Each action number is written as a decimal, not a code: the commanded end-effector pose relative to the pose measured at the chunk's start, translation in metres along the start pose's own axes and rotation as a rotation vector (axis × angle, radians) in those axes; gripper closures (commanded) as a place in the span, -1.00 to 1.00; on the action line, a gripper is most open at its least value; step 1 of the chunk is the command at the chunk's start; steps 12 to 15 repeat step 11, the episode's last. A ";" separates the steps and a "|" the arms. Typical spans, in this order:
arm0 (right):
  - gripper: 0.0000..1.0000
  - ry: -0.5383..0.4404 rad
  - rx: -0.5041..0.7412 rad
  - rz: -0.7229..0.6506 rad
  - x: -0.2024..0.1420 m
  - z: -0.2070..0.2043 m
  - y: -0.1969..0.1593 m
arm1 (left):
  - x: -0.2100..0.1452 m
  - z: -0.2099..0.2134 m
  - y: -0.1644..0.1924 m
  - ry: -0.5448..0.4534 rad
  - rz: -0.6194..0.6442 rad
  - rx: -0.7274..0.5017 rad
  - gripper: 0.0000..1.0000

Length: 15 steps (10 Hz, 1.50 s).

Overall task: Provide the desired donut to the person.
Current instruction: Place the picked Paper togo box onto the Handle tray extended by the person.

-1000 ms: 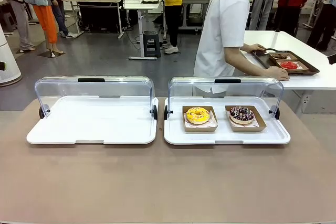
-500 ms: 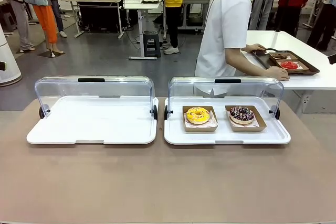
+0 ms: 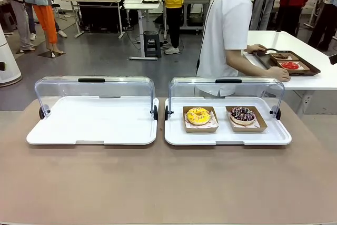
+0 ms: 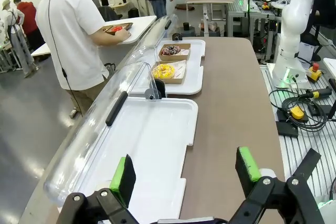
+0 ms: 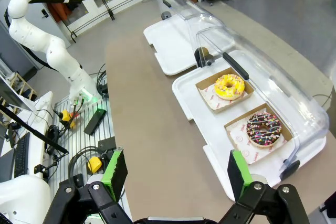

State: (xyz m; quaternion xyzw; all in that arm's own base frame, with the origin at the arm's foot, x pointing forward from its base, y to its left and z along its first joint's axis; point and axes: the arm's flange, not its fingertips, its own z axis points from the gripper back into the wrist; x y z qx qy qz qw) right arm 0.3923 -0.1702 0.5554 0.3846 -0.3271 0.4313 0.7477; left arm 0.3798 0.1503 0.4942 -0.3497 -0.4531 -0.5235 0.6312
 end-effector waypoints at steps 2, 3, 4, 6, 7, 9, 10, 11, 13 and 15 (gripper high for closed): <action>-1.00 -0.009 0.004 -0.003 0.001 -0.001 0.000 | 0.000 0.002 -0.002 -0.005 0.011 -0.004 -1.00; -1.00 -0.009 0.004 -0.003 0.001 -0.001 0.000 | 0.000 0.002 -0.002 -0.005 0.011 -0.004 -1.00; -1.00 -0.009 0.004 -0.003 0.001 -0.001 0.000 | 0.000 0.002 -0.002 -0.005 0.011 -0.004 -1.00; -1.00 -0.009 0.004 -0.003 0.001 -0.001 0.000 | 0.000 0.002 -0.002 -0.005 0.011 -0.004 -1.00; -1.00 -0.009 0.004 -0.003 0.001 -0.001 0.000 | 0.000 0.002 -0.002 -0.005 0.011 -0.004 -1.00; -1.00 -0.009 0.004 -0.003 0.001 -0.001 0.000 | 0.000 0.002 -0.002 -0.005 0.011 -0.004 -1.00; -1.00 -0.009 0.004 -0.003 0.001 -0.001 0.000 | 0.000 0.002 -0.002 -0.005 0.011 -0.004 -1.00; -1.00 -0.009 0.004 -0.003 0.001 -0.001 0.000 | 0.000 0.002 -0.002 -0.005 0.011 -0.004 -1.00; -1.00 -0.009 0.004 -0.003 0.001 -0.001 0.000 | 0.000 0.002 -0.002 -0.005 0.011 -0.004 -1.00; -1.00 -0.009 0.004 -0.003 0.001 -0.001 0.000 | 0.000 0.002 -0.002 -0.005 0.011 -0.004 -1.00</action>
